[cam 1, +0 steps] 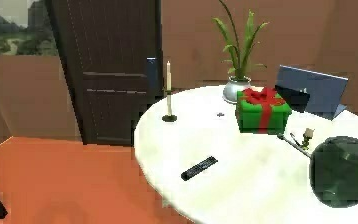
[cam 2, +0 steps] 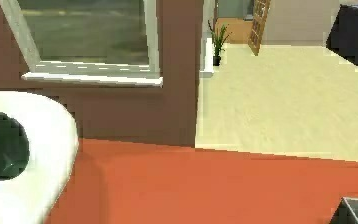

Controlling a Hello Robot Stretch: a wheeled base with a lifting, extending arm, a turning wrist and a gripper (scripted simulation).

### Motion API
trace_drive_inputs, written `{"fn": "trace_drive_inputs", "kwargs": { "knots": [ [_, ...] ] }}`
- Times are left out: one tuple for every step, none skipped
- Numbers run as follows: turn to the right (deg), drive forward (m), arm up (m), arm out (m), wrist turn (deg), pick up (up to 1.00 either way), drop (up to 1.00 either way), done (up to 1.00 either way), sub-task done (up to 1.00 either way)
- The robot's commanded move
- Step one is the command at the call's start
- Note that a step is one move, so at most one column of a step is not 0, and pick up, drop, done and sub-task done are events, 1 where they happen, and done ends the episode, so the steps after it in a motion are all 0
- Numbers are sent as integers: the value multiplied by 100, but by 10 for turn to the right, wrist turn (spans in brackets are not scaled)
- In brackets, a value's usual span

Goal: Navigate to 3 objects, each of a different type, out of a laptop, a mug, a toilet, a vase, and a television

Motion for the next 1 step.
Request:
{"fn": "trace_drive_inputs", "kwargs": {
  "knots": [
    [-450,0,0,0,0,0,0,0,0]
  ]
}}
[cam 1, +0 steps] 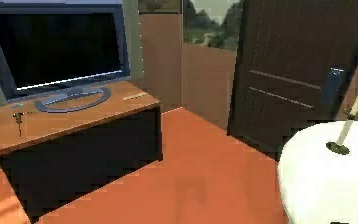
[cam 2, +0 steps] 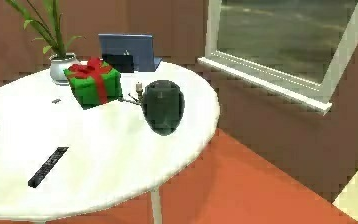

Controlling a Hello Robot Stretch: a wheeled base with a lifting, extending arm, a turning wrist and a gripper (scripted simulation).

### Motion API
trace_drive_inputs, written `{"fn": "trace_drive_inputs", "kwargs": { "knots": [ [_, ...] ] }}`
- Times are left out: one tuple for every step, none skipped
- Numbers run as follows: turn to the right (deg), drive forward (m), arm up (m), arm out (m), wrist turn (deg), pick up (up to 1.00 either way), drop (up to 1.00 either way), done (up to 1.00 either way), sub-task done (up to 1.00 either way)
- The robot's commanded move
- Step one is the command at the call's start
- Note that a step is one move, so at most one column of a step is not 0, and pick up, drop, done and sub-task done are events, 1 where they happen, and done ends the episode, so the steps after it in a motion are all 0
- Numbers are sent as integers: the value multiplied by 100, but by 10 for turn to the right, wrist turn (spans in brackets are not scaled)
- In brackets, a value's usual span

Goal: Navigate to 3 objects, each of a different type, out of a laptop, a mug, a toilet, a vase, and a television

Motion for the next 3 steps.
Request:
{"fn": "trace_drive_inputs", "kwargs": {
  "knots": [
    [-450,0,0,0,0,0,0,0,0],
    [-360,0,0,0,0,0,0,0,0],
    [0,20,0,0,0,0,0,0,0]
  ]
}}
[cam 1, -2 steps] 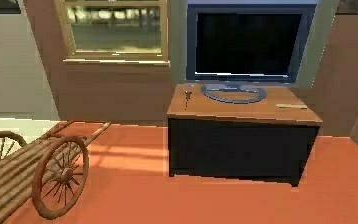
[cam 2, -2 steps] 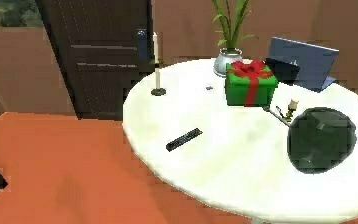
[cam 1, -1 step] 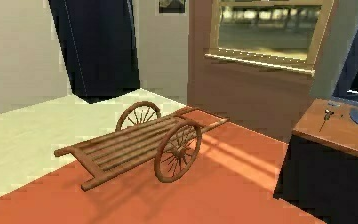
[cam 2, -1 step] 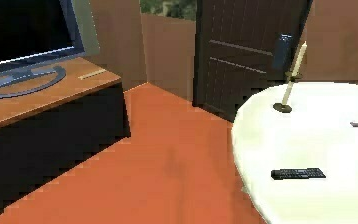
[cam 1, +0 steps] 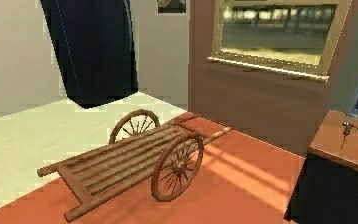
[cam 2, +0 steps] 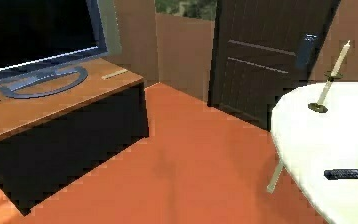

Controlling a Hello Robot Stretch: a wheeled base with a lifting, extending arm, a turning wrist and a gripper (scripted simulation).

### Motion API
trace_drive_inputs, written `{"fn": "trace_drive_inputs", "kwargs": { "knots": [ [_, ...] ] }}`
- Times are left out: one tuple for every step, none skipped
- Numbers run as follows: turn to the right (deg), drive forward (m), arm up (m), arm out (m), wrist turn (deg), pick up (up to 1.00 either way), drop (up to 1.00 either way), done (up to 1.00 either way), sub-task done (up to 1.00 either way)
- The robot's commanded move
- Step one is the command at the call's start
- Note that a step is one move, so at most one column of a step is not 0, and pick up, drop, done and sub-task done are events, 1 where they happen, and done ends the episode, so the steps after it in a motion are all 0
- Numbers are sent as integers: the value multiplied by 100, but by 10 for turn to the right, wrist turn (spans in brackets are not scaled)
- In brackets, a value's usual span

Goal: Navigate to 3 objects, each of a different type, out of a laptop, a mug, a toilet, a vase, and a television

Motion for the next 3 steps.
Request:
{"fn": "trace_drive_inputs", "kwargs": {
  "knots": [
    [450,0,0,0,0,0,0,0,0],
    [150,0,0,0,0,0,0,0,0],
    [0,80,0,0,0,0,0,0,0]
  ]
}}
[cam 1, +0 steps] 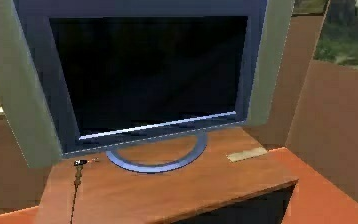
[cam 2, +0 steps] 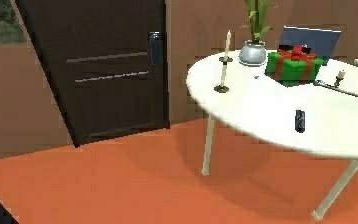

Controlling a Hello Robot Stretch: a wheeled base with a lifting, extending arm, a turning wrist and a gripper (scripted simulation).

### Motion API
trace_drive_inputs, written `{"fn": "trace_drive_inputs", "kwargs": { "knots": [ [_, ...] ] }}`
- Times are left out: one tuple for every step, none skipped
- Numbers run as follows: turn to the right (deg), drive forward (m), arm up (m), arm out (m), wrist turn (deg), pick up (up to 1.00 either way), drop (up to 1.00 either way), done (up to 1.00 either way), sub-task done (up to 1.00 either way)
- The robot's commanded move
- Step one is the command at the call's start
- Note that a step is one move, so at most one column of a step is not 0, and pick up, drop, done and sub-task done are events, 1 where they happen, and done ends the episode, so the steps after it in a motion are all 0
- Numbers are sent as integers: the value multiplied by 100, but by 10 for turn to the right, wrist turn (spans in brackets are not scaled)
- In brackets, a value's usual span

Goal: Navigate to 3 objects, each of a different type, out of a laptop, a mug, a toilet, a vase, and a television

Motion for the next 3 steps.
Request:
{"fn": "trace_drive_inputs", "kwargs": {
  "knots": [
    [0,0,0,0,0,0,0,0,100],
    [-450,0,0,0,0,0,0,0,0],
    [-450,0,0,0,0,0,0,0,0]
  ]
}}
